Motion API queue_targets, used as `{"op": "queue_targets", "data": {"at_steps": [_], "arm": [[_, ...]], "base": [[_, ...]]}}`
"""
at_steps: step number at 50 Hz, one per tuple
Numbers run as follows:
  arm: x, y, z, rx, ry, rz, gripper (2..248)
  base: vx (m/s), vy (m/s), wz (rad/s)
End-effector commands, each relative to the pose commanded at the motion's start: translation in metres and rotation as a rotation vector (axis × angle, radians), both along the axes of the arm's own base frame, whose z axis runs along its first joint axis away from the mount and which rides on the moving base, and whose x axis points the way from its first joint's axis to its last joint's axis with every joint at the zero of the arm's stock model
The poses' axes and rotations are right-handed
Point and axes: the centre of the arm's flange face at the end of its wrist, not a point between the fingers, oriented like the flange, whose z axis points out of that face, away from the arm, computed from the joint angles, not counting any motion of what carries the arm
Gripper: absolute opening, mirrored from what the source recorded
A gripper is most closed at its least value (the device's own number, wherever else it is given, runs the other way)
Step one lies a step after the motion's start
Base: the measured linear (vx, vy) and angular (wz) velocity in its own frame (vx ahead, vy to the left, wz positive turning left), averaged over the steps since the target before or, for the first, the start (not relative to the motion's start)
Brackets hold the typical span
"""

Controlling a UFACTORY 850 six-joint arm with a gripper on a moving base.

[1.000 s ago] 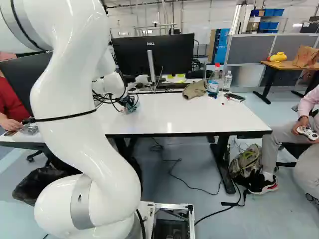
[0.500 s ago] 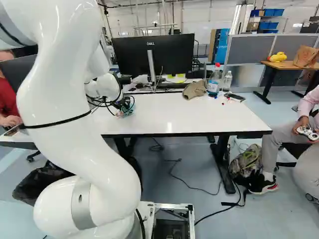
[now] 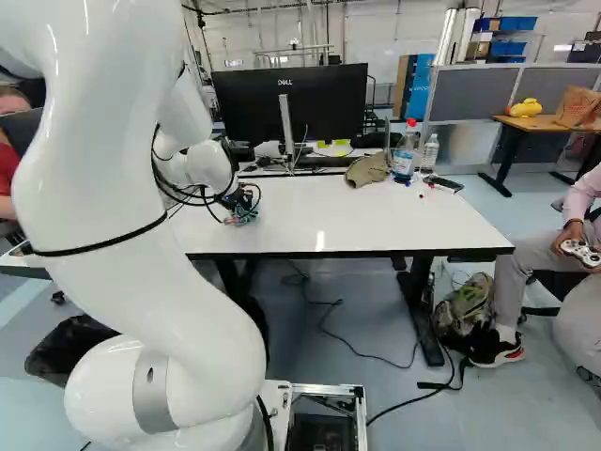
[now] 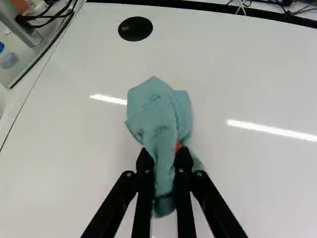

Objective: Clean the table with the green towel

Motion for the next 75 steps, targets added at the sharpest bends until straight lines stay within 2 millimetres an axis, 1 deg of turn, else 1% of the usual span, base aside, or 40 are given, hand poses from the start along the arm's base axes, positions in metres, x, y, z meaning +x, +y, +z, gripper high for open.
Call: {"op": "queue_targets", "data": {"at_steps": [37,47,75], "arm": [[-0.002,-0.061,0.000,-0.001,0.004,-0.125,48],[-0.003,-0.062,0.004,0.001,-0.003,-0.125,48],[-0.015,-0.063,0.036,0.013,-0.069,-0.125,48]], "base": [[0.000,0.000,0.000],[0.000,0.000,0.000],[0.000,0.000,0.000]]}}
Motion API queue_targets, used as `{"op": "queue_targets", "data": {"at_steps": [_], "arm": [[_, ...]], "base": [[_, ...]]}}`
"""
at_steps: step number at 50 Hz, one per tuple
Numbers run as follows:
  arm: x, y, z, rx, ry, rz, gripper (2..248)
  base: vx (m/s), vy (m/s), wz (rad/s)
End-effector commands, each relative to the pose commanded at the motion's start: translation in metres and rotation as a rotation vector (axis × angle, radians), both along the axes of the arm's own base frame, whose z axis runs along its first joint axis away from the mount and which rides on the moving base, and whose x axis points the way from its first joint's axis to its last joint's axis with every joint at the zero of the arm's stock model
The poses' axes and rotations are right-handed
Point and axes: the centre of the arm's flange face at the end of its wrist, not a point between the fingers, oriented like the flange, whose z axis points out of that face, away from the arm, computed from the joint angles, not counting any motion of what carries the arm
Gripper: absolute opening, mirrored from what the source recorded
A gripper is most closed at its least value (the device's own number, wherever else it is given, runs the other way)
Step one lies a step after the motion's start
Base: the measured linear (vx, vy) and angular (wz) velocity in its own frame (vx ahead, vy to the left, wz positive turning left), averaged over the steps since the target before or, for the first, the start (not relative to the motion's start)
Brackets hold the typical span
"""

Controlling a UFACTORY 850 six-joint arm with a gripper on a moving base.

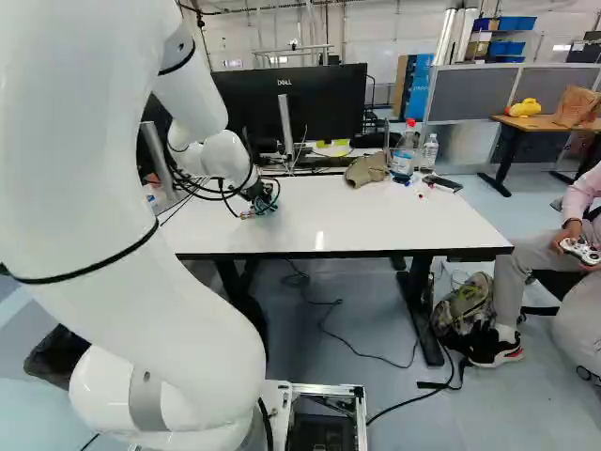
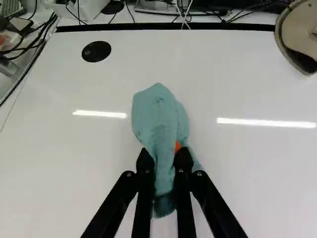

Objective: Clean the table with the green towel

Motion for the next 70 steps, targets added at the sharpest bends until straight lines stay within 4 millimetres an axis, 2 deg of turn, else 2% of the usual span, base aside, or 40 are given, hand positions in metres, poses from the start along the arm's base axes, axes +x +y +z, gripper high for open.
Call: {"op": "queue_targets", "data": {"at_steps": [24,44,70], "arm": [[-0.010,-0.001,0.028,0.007,-0.060,0.000,48],[-0.010,-0.002,0.028,0.007,-0.060,-0.002,48],[-0.010,-0.039,0.028,0.005,-0.060,-0.084,48]], "base": [[0.000,0.000,0.000],[0.000,0.000,0.000],[0.000,0.000,0.000]]}}
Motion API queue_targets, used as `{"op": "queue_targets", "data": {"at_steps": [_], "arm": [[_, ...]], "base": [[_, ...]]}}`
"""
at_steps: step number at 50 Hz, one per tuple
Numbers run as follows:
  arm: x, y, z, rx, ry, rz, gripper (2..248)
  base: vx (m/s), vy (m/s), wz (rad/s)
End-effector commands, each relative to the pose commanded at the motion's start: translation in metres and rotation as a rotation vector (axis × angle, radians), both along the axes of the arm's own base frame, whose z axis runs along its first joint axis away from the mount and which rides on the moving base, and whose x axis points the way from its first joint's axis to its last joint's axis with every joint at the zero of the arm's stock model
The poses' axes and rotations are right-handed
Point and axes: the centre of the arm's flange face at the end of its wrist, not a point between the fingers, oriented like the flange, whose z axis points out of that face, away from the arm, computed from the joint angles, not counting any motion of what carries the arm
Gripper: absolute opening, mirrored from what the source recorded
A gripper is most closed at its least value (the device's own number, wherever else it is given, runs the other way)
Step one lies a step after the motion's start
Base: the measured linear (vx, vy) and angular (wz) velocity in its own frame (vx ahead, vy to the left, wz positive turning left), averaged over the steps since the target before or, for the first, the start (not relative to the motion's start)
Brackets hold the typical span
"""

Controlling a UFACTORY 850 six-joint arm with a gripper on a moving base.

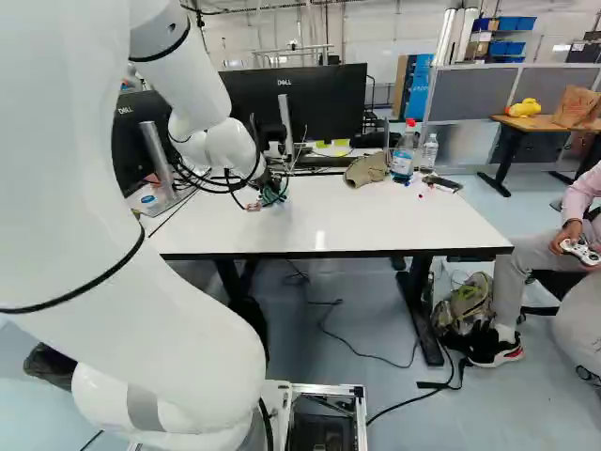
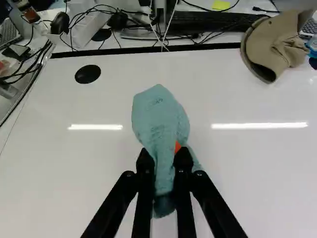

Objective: Clean the table with the green towel

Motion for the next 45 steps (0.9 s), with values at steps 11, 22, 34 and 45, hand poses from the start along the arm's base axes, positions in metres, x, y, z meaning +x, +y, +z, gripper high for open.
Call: {"op": "queue_targets", "data": {"at_steps": [11,22,34,45], "arm": [[0.006,-0.017,0.000,0.000,0.000,-0.039,48],[0.015,-0.035,0.000,0.000,0.000,-0.076,48],[0.025,-0.054,0.000,0.000,-0.001,-0.116,48],[0.037,-0.072,0.000,0.000,-0.003,-0.150,48]], "base": [[0.000,0.000,0.000],[0.000,0.000,0.000],[0.000,0.000,0.000],[0.000,0.000,0.000]]}}
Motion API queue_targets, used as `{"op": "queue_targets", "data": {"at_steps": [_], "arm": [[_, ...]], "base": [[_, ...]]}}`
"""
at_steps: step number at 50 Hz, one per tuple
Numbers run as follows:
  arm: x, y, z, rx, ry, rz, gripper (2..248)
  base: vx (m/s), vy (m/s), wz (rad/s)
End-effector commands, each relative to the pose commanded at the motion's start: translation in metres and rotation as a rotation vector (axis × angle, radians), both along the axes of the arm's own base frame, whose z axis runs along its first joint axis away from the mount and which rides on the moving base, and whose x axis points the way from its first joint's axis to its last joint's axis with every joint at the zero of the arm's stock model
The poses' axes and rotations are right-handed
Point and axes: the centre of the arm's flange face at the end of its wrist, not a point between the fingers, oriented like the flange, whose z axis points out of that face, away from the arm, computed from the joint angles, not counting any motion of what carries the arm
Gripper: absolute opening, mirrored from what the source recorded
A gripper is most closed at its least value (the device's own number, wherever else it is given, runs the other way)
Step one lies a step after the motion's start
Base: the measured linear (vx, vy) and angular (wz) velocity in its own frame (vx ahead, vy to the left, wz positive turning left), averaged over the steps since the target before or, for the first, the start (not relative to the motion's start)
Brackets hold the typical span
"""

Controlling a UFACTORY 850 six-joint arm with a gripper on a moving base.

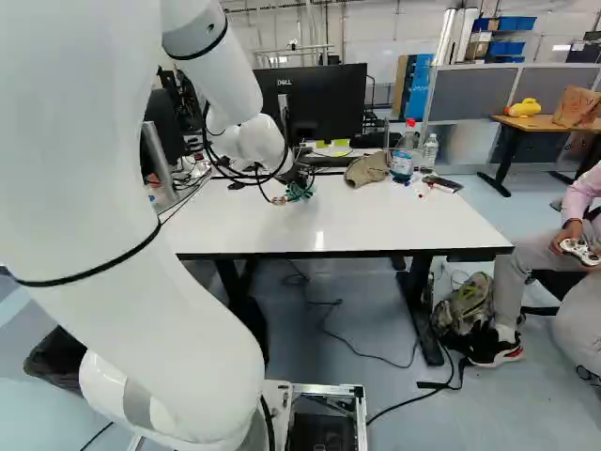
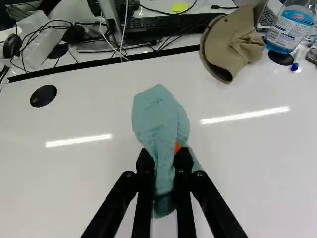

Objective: Clean the table with the green towel

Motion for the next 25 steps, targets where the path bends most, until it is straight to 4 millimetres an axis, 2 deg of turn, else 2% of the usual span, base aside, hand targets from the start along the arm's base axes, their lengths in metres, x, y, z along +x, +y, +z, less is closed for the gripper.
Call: {"op": "queue_targets", "data": {"at_steps": [25], "arm": [[0.035,-0.039,-0.001,-0.001,-0.008,-0.065,48]], "base": [[0.000,0.000,0.000]]}}
